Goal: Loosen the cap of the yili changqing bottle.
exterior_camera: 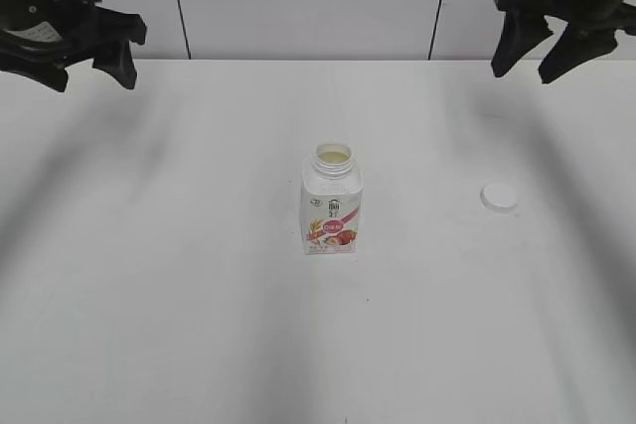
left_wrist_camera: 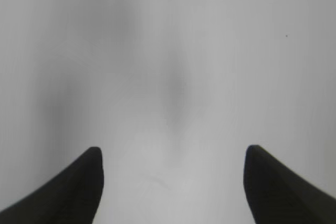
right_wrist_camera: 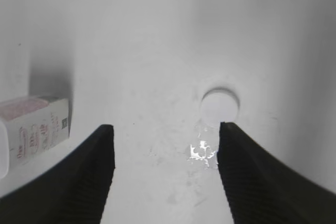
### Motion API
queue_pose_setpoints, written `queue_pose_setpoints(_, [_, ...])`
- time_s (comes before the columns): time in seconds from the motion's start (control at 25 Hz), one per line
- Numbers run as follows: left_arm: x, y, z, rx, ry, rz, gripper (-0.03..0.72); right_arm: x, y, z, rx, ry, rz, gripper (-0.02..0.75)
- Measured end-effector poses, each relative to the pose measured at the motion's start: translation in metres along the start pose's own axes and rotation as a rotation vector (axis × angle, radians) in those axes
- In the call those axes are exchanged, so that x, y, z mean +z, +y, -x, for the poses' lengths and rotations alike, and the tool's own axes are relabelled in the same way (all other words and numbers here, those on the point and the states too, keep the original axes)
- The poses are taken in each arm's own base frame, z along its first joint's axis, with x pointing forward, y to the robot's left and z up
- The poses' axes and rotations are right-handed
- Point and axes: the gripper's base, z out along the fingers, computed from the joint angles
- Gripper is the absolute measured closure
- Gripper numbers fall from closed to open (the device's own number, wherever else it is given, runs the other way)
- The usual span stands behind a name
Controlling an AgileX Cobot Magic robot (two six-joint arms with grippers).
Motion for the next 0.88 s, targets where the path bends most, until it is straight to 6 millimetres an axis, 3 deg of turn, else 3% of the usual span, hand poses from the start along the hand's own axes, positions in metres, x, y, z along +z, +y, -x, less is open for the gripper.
queue_pose_setpoints(0.2, [-0.008, 0.000, -0.001, 0.023, 0.065, 0.005, 0.204, -0.018, -0.006, -0.002, 0.034, -0.032, -0.125, 0.246])
queue_pose_setpoints(0.48, [-0.019, 0.007, -0.022, 0.077, 0.294, 0.067, 0.209, -0.063, 0.007, -0.017, 0.022, -0.120, -0.134, 0.246])
queue_pose_setpoints(0.6, [-0.034, 0.009, -0.024, 0.076, 0.294, 0.072, 0.209, -0.073, 0.010, -0.041, 0.026, -0.102, -0.135, 0.246])
queue_pose_setpoints(0.72, [-0.061, 0.010, -0.027, 0.072, 0.236, 0.061, 0.209, -0.085, 0.015, -0.073, 0.028, -0.089, -0.136, 0.246])
queue_pose_setpoints(0.88, [-0.097, 0.016, -0.054, 0.065, 0.196, 0.053, 0.211, -0.096, 0.019, -0.119, 0.032, -0.073, -0.136, 0.246])
